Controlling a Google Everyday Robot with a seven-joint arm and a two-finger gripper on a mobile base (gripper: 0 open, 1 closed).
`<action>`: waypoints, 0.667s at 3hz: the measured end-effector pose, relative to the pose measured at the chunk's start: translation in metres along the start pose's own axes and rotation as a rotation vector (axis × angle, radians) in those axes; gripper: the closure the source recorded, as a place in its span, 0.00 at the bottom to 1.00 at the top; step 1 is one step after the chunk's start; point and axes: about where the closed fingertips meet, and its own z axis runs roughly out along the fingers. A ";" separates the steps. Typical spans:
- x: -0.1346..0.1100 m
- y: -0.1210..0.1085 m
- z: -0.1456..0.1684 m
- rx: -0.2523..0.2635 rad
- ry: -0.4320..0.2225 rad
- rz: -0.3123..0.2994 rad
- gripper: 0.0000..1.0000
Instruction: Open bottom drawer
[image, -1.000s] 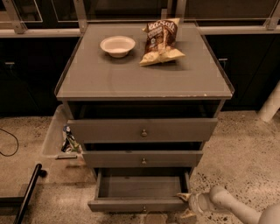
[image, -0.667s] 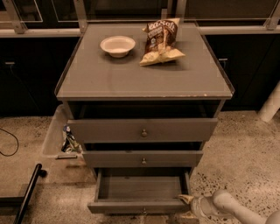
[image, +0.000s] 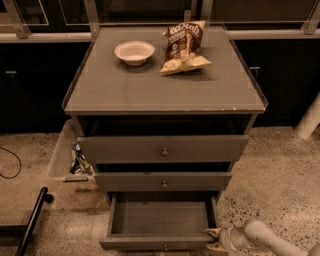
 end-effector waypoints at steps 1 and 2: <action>0.004 0.010 -0.004 -0.002 0.020 -0.012 1.00; 0.004 0.010 -0.004 -0.002 0.020 -0.012 0.81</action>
Offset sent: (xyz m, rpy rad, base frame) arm -0.0096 -0.0067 -0.0018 -0.0219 -0.0061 0.0056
